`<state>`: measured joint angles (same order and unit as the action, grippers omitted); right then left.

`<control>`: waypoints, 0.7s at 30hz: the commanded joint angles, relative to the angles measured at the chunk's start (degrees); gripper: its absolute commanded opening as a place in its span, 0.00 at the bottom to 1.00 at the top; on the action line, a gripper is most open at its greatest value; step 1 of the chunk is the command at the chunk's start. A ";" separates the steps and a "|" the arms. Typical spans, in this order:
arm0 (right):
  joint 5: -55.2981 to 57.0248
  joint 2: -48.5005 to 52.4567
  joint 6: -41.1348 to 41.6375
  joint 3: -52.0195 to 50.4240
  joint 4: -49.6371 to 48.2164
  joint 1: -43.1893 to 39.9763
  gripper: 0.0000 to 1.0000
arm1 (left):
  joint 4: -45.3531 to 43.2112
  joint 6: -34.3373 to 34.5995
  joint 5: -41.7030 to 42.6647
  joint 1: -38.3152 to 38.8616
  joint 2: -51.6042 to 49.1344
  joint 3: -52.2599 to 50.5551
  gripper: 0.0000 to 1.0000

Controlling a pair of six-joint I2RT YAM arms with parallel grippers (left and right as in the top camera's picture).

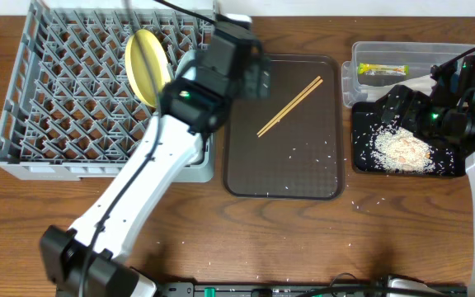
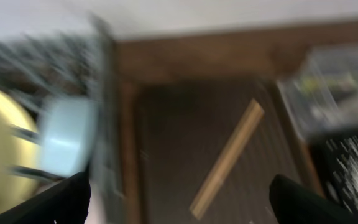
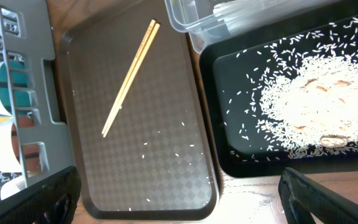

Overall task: Sort waste into correct bins and load items into the dishwasher
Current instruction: 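Move left gripper to wooden chopsticks on brown tray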

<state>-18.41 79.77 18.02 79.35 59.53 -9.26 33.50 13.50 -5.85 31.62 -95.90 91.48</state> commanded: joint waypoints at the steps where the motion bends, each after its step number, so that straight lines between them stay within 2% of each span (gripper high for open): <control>1: -0.24 0.07 0.61 0.87 0.09 -0.48 0.99 | 1.57 2.23 5.18 0.79 -7.72 0.37 0.94; 6: -0.22 0.04 0.61 0.87 0.09 -0.48 0.99 | 1.99 2.23 13.11 1.07 -15.89 0.37 0.94; 11: -0.24 0.04 0.61 0.87 0.09 -0.48 0.99 | 1.55 1.79 14.01 3.23 -22.75 0.37 0.94; 16: -0.22 0.04 0.61 0.87 0.09 -0.48 0.99 | -3.02 -0.11 14.53 4.68 -24.02 0.37 0.95; 18: -0.24 0.04 0.61 0.87 0.09 -0.48 0.99 | -6.78 -4.48 20.24 5.51 -24.02 0.37 0.95; 21: -0.24 0.04 0.61 0.87 0.09 -0.48 0.99 | -9.81 -4.44 20.52 6.32 -24.02 0.24 0.95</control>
<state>-18.41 79.77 18.02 79.35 59.55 -9.26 25.32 11.81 11.44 37.15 -120.18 91.53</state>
